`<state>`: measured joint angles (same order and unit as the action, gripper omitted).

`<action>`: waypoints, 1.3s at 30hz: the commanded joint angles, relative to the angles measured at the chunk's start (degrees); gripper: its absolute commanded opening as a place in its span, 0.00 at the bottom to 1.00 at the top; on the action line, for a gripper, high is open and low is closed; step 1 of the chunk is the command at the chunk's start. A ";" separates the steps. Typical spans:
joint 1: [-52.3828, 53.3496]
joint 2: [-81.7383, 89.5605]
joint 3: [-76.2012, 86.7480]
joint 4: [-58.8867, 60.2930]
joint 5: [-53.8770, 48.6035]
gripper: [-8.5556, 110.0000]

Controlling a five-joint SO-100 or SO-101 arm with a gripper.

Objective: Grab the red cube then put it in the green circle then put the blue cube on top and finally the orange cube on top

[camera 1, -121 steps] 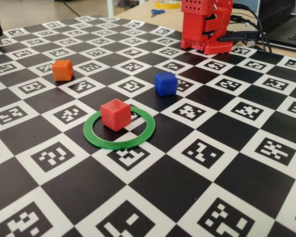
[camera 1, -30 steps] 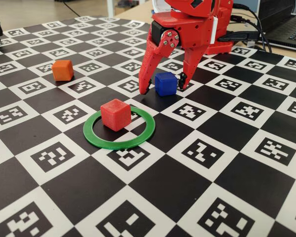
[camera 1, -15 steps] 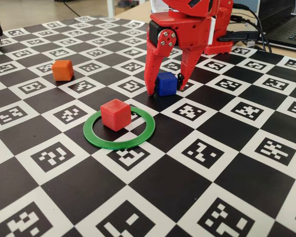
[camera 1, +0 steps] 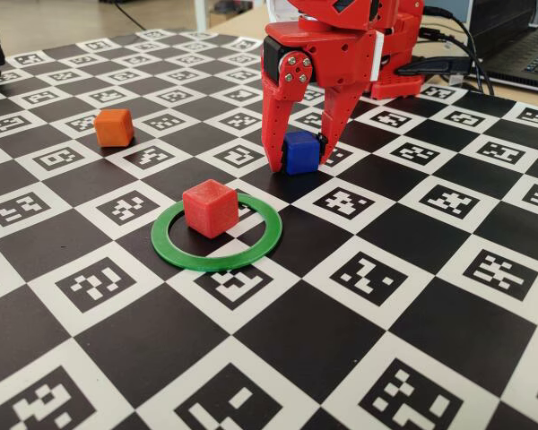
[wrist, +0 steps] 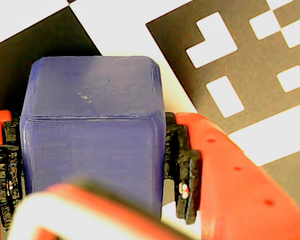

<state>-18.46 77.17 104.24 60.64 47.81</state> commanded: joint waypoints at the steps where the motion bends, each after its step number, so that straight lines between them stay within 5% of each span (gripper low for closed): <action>1: 0.97 2.99 -0.53 -0.53 -0.97 0.20; 39: 7.29 10.20 -12.74 18.81 -11.78 0.15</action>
<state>-12.04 81.21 96.24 77.52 36.91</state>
